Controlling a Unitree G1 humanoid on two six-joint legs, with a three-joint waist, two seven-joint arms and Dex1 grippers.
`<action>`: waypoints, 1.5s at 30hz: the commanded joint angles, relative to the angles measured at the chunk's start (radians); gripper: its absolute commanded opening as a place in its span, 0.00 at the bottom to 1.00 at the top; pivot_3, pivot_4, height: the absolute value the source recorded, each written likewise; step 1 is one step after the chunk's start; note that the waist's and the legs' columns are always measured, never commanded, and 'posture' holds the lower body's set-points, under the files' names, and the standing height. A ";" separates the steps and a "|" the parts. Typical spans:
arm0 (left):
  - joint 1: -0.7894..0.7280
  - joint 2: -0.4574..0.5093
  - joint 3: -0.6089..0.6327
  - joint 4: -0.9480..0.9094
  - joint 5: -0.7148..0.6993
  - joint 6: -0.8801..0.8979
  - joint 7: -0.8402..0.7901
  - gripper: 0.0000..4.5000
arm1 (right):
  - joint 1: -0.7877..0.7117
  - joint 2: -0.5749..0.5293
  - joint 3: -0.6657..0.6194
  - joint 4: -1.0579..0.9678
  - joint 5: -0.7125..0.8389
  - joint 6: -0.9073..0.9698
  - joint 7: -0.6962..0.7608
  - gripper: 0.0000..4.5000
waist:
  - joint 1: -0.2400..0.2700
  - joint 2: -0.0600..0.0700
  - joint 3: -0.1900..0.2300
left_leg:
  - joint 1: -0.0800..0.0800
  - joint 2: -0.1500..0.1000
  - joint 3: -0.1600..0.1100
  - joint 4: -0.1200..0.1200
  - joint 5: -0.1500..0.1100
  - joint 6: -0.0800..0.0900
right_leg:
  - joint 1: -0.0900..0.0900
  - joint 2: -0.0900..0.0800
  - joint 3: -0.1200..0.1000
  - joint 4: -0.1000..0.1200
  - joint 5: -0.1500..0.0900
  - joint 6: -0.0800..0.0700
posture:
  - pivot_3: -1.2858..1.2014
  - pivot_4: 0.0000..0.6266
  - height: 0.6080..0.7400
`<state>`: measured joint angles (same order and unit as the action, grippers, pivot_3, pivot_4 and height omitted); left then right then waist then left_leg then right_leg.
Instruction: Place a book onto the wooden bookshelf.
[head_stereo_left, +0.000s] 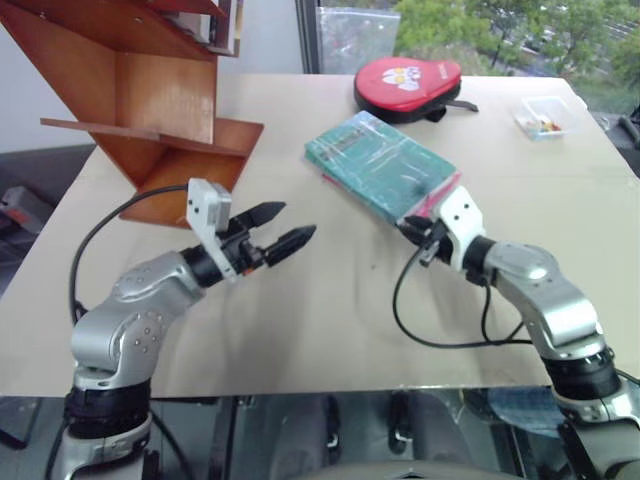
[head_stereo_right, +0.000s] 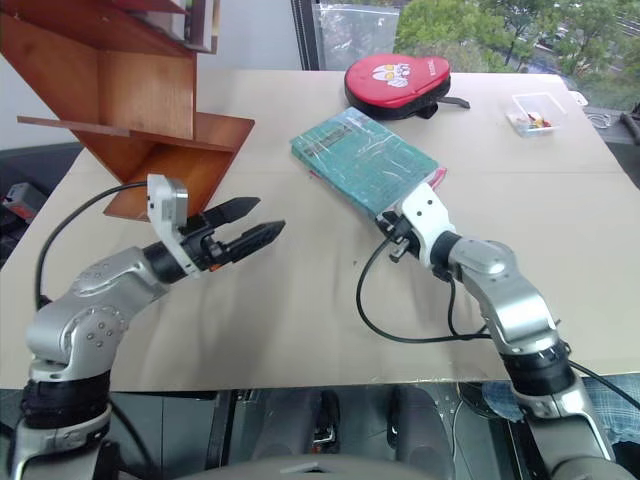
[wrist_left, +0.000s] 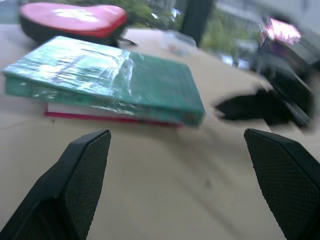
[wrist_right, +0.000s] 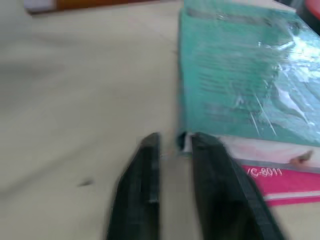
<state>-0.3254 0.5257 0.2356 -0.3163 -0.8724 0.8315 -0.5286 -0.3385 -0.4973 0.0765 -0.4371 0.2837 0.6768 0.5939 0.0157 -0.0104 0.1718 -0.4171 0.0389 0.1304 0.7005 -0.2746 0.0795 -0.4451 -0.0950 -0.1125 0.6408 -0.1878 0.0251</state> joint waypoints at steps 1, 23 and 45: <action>-0.106 -0.089 0.046 0.096 -0.161 0.189 0.193 1.00 | 0.081 -0.059 -0.143 -0.214 0.086 0.050 0.012 0.62 | -0.001 -0.001 0.000 | 0.000 0.000 0.000 0.000 0.000 0.000 | 0.000 0.000 0.000 0.000 0.000 0.000 | 0.52 0.24 1.00; -0.713 -0.452 0.292 1.206 -0.110 -0.039 0.372 0.74 | 0.179 -0.110 -0.276 -0.506 0.197 0.145 -0.183 1.00 | -0.003 -0.008 0.003 | 0.000 -0.001 0.000 0.002 0.000 0.000 | 0.001 0.003 0.000 0.000 0.000 0.001 | 0.52 0.24 1.00; -0.484 -0.466 0.402 0.710 -0.335 0.337 0.575 0.09 | 0.177 -0.131 -0.279 -0.441 0.216 0.084 -0.158 1.00 | -0.003 -0.008 0.003 | 0.001 0.000 0.000 0.002 0.000 0.000 | 0.001 0.002 0.001 0.001 0.000 0.000 | 0.52 0.24 1.00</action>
<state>-0.8115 0.0635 0.6539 0.4581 -1.1874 1.1708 0.0432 -0.1610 -0.6172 -0.1764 -0.8715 0.4945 0.7913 0.4285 0.0131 -0.0184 0.1747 -0.4156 0.0388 0.1303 0.7027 -0.2742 0.0792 -0.4437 -0.0931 -0.1116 0.6420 -0.1879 0.0256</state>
